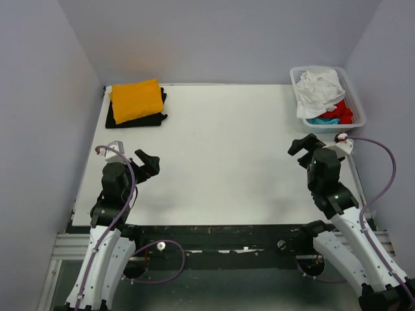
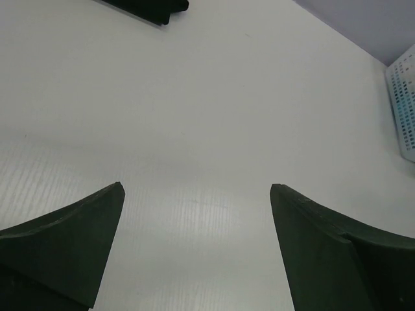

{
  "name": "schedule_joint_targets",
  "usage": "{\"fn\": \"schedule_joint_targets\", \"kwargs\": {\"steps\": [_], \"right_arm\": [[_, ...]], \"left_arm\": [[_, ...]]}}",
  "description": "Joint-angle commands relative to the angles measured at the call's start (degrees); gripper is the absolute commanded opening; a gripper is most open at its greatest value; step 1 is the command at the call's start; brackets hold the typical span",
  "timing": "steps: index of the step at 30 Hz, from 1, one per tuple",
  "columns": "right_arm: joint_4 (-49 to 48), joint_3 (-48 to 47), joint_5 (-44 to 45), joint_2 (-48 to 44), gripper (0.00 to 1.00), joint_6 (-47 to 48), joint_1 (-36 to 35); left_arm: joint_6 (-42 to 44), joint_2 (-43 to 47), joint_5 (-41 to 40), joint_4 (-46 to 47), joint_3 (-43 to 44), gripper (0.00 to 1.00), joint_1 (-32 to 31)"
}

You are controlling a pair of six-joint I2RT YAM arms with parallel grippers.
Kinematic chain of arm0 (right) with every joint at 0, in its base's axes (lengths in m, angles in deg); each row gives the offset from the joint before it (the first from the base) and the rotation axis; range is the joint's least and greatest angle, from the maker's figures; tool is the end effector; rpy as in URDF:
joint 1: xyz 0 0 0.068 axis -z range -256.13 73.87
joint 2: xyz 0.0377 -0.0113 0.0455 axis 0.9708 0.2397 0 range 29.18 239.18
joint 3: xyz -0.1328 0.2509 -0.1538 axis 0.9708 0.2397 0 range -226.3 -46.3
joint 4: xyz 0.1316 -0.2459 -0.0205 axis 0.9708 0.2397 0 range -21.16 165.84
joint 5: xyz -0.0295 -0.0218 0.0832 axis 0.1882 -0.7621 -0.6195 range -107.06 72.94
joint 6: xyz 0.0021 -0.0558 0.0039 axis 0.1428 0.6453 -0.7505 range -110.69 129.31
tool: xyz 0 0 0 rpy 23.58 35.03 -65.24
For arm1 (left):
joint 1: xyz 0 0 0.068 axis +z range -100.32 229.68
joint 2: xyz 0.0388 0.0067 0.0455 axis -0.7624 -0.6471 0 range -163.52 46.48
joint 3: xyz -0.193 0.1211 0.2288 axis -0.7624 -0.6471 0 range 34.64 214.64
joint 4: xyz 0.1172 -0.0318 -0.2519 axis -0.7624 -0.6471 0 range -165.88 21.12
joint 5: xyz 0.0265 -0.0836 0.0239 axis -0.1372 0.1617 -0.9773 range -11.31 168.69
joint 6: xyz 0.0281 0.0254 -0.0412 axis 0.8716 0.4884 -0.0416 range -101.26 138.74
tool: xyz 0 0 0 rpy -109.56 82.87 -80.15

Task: Fold and stack the t-shirts
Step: Grab crumpled tshirt from bin with the right arm

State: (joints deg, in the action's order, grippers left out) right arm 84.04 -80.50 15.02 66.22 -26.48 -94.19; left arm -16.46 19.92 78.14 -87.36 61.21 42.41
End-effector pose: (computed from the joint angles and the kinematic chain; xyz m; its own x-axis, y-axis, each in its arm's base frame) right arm 0.1363 0.0229 0.3172 -0.1116 0.4848 -0.8675 0.3486 0.8365 0.4227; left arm 0.1081 -0.0134 0.2790 -0.3245 -0.5396 -0.7769 -0.0853 0.8347 -0.5441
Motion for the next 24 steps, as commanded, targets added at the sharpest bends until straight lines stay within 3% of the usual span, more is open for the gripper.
{"fn": "schedule_joint_targets", "kwargs": {"steps": [1, 5, 12, 18, 24], "right_arm": [[-2.6, -2.1, 2.4, -0.5, 1.0, 2.2, -0.2], [-10.7, -2.0, 1.8, 3.6, 1.0, 9.3, -0.2], [-6.3, -20.6, 15.5, 26.3, 1.0, 10.0, 0.9], [-3.2, -38.0, 4.6, 45.6, 1.0, 14.0, 8.8], [1.7, -55.5, -3.8, 64.9, 1.0, 11.2, 18.8]], "left_arm": [[-0.5, 1.8, 2.4, 0.1, 0.7, 0.99, -0.2], [-0.6, 3.3, 3.6, 0.7, 0.1, 0.99, -0.3], [-0.7, 4.8, 2.0, 0.0, 0.1, 0.99, -0.2], [-1.1, 4.6, 1.4, -0.1, 0.0, 0.99, -0.2], [-1.4, 3.7, 1.0, -0.9, 0.2, 0.99, -0.2]]}}
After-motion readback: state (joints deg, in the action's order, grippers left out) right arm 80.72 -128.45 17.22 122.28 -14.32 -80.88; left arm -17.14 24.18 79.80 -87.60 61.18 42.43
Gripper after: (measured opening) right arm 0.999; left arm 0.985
